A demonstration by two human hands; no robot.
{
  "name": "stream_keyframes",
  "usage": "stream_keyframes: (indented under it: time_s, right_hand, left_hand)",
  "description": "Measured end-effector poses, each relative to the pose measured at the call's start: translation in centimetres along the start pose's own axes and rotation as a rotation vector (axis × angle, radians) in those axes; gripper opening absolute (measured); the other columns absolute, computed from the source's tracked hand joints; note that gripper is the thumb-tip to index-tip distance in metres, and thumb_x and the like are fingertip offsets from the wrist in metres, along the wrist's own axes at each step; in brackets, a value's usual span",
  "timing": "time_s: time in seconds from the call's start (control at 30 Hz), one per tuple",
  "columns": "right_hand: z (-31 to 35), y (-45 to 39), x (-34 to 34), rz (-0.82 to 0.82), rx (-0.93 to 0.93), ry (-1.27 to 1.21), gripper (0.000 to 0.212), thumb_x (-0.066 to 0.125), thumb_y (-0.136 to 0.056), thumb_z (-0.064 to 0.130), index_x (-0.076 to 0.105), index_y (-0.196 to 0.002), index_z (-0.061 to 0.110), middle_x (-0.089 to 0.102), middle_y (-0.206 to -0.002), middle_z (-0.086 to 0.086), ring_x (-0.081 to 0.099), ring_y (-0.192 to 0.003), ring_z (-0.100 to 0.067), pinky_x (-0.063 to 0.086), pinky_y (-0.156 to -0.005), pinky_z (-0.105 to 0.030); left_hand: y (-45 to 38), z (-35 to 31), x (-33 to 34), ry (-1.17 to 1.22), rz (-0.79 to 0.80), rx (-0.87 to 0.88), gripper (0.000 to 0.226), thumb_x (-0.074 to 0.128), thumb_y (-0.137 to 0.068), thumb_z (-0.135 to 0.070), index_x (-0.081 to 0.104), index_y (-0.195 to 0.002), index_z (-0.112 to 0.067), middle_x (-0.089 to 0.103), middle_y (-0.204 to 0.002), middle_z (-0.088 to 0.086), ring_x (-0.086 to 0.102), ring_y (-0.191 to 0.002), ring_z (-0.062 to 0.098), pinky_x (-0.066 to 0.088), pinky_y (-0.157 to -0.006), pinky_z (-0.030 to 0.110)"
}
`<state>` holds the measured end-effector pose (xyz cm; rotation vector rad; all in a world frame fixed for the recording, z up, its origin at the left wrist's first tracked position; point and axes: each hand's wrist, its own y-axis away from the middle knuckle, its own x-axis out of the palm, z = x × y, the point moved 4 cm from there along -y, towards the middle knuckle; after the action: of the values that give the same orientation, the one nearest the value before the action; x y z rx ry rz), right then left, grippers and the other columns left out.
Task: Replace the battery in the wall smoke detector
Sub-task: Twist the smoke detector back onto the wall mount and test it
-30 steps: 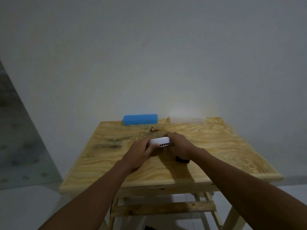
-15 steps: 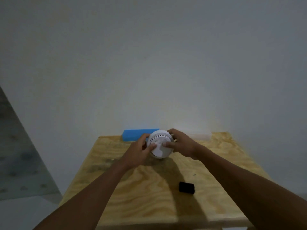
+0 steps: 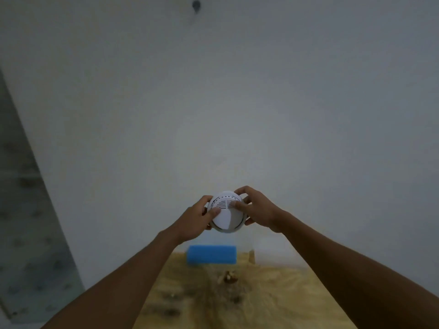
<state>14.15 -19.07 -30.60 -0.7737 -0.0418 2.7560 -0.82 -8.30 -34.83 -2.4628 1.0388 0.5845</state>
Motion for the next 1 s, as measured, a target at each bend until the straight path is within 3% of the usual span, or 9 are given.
stream_keyframes:
  time_s: [0.13,0.27,0.47,0.57,0.7,0.9,1.0]
  right_hand:
    - [6.3,-2.2,-3.2,-0.045,-0.059,-0.025,0.03,0.046,-0.098,0.037,0.051,-0.12,0.017,0.062,-0.106,-0.012,0.064,-0.086,-0.022,0.055,-0.059,-0.026]
    - [11.9,-4.2,-6.0,-0.118,-0.112,-0.059,0.028,0.041,-0.1,0.034,0.055,-0.116,0.017,0.065,-0.098,-0.007,0.063,-0.077,-0.019,0.052,-0.058,-0.026]
    - [19.4,-8.9,-9.6,-0.227,-0.235,-0.049,0.023,0.049,-0.097,0.028,0.063,-0.11,0.014,0.068,-0.101,-0.013,0.067,-0.092,-0.029,0.06,-0.068,-0.036]
    - [23.1,-11.7,-11.3,-0.321,-0.314,-0.022,0.023,0.053,-0.095,0.025,0.068,-0.105,0.012,0.071,-0.098,-0.012,0.068,-0.091,-0.028,0.061,-0.074,-0.042]
    - [27.7,-15.1,-13.2,-0.445,-0.39,0.017,0.022,0.057,-0.091,0.022,0.073,-0.1,0.012,0.073,-0.096,-0.008,0.067,-0.085,-0.023,0.057,-0.074,-0.036]
    - [32.4,-18.5,-15.3,-0.517,-0.438,0.024,0.022,0.06,-0.09,0.021,0.074,-0.103,0.01,0.074,-0.096,-0.009,0.066,-0.082,-0.02,0.056,-0.073,-0.031]
    - [33.6,-19.5,-15.9,-0.54,-0.453,0.037,0.022,0.06,-0.09,0.02,0.074,-0.104,0.01,0.073,-0.095,-0.009,0.065,-0.082,-0.02,0.055,-0.072,-0.03]
  left_hand:
    - [-2.1,-5.6,-5.1,0.009,-0.028,0.022,0.031,0.05,-0.1,-0.04,0.045,-0.13,-0.034,0.066,-0.12,0.009,0.068,-0.104,0.022,0.061,-0.085,0.037]
    - [-4.1,-10.6,-9.7,0.006,-0.097,0.059,0.03,0.053,-0.099,-0.037,0.048,-0.128,-0.032,0.064,-0.118,0.01,0.069,-0.1,0.023,0.061,-0.08,0.033]
    - [-7.8,-17.1,-16.7,-0.042,-0.202,0.123,0.032,0.057,-0.098,-0.032,0.051,-0.129,-0.027,0.062,-0.116,0.009,0.068,-0.098,0.023,0.061,-0.073,0.027]
    - [-10.0,-20.0,-20.1,-0.055,-0.302,0.162,0.033,0.059,-0.097,-0.03,0.049,-0.128,-0.024,0.061,-0.105,0.005,0.068,-0.095,0.026,0.062,-0.074,0.032]
    - [-12.7,-22.9,-24.1,-0.03,-0.426,0.206,0.031,0.064,-0.095,-0.028,0.053,-0.123,-0.021,0.062,-0.096,0.0,0.069,-0.094,0.029,0.063,-0.077,0.042]
    - [-15.9,-25.7,-27.6,-0.001,-0.515,0.217,0.034,0.065,-0.093,-0.029,0.055,-0.124,-0.019,0.065,-0.112,0.016,0.068,-0.099,0.034,0.062,-0.075,0.042]
    - [-16.9,-26.7,-28.3,-0.003,-0.569,0.219,0.034,0.064,-0.094,-0.028,0.055,-0.127,-0.018,0.063,-0.117,0.016,0.066,-0.101,0.034,0.062,-0.076,0.043]
